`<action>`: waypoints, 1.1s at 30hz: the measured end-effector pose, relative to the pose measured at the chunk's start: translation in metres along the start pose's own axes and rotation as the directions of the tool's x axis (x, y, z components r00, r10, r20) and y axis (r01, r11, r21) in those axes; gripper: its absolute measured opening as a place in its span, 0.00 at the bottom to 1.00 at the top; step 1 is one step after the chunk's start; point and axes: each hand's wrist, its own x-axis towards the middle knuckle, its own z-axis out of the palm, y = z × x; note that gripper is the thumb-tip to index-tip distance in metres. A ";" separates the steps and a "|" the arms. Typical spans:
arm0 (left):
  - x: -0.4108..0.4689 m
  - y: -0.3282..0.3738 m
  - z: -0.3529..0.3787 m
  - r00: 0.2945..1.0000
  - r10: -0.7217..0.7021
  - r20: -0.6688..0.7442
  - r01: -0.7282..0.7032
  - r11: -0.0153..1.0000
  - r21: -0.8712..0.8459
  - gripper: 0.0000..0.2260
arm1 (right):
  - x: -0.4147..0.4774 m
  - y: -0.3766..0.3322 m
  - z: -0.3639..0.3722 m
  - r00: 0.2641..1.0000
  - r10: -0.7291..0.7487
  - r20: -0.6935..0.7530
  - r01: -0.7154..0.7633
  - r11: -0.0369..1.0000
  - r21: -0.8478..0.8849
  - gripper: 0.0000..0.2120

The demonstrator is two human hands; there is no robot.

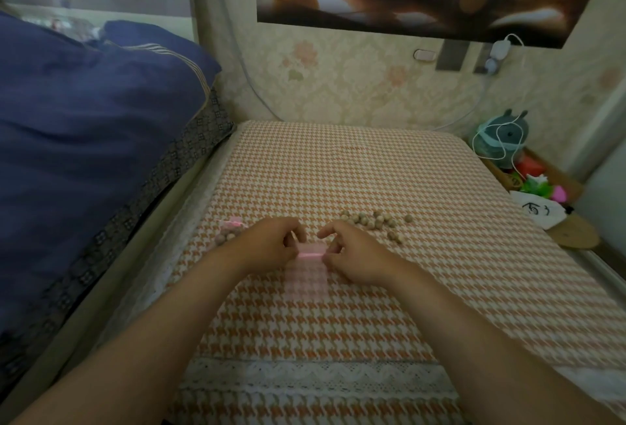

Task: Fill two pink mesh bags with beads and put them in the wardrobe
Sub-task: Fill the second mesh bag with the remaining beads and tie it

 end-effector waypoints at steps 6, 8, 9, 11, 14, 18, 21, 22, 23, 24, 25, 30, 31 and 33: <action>0.014 0.004 0.008 0.997 -0.070 -0.044 0.077 0.976 0.202 0.14 | 0.007 0.000 -0.002 0.999 -0.012 -0.040 0.008 0.995 -0.097 0.13; 0.021 0.012 0.009 0.993 -0.028 -0.115 0.053 0.974 0.220 0.17 | 0.006 0.005 -0.012 0.995 -0.004 -0.099 -0.006 0.994 -0.106 0.13; 0.025 0.017 0.010 0.990 -0.004 -0.139 0.033 0.977 0.209 0.17 | 0.005 0.009 -0.018 0.991 -0.005 -0.137 -0.015 0.989 -0.148 0.13; 0.035 0.029 0.015 0.986 0.038 -0.161 -0.009 0.984 0.180 0.18 | 0.002 0.021 -0.030 0.974 -0.006 -0.226 -0.050 0.969 -0.243 0.13; 0.055 0.047 0.031 0.990 0.041 -0.134 -0.020 0.988 0.153 0.23 | -0.002 0.046 -0.047 0.948 0.023 -0.317 -0.135 0.932 -0.337 0.17; 0.083 0.067 0.055 0.998 -0.016 -0.059 0.024 0.991 0.134 0.30 | -0.005 0.082 -0.061 0.937 0.135 -0.321 -0.280 0.838 -0.468 0.30; 0.101 0.072 0.068 0.996 -0.085 -0.025 0.088 0.967 0.239 0.34 | -0.003 0.100 -0.067 0.918 0.242 -0.314 -0.361 0.838 -0.410 0.42; 0.107 0.072 0.071 0.992 -0.125 -0.009 0.123 0.960 0.250 0.37 | -0.001 0.104 -0.070 0.915 0.272 -0.297 -0.375 0.845 -0.382 0.45; 0.113 0.071 0.074 0.986 -0.166 0.013 0.158 0.958 0.239 0.39 | 0.003 0.107 -0.073 0.914 0.298 -0.273 -0.384 0.852 -0.355 0.47; 0.119 0.070 0.076 0.980 -0.197 0.036 0.184 0.959 0.217 0.41 | 0.007 0.109 -0.077 0.914 0.321 -0.248 -0.391 0.860 -0.328 0.50; 0.125 0.069 0.079 0.977 -0.209 0.052 0.195 0.961 0.194 0.42 | 0.012 0.110 -0.080 0.913 0.342 -0.220 -0.397 0.868 -0.299 0.52; 0.147 0.069 0.087 0.992 -0.079 0.100 0.060 0.982 0.177 0.35 | 0.039 0.114 -0.088 0.929 0.347 -0.130 -0.368 0.905 -0.212 0.44; 0.149 0.070 0.088 0.993 -0.045 0.110 0.024 0.982 0.185 0.34 | 0.044 0.114 -0.087 0.942 0.311 -0.125 -0.330 0.925 -0.186 0.37; 0.151 0.070 0.089 0.993 0.012 0.122 -0.034 0.983 0.182 0.31 | 0.051 0.111 -0.085 0.965 0.241 -0.108 -0.255 0.957 -0.141 0.25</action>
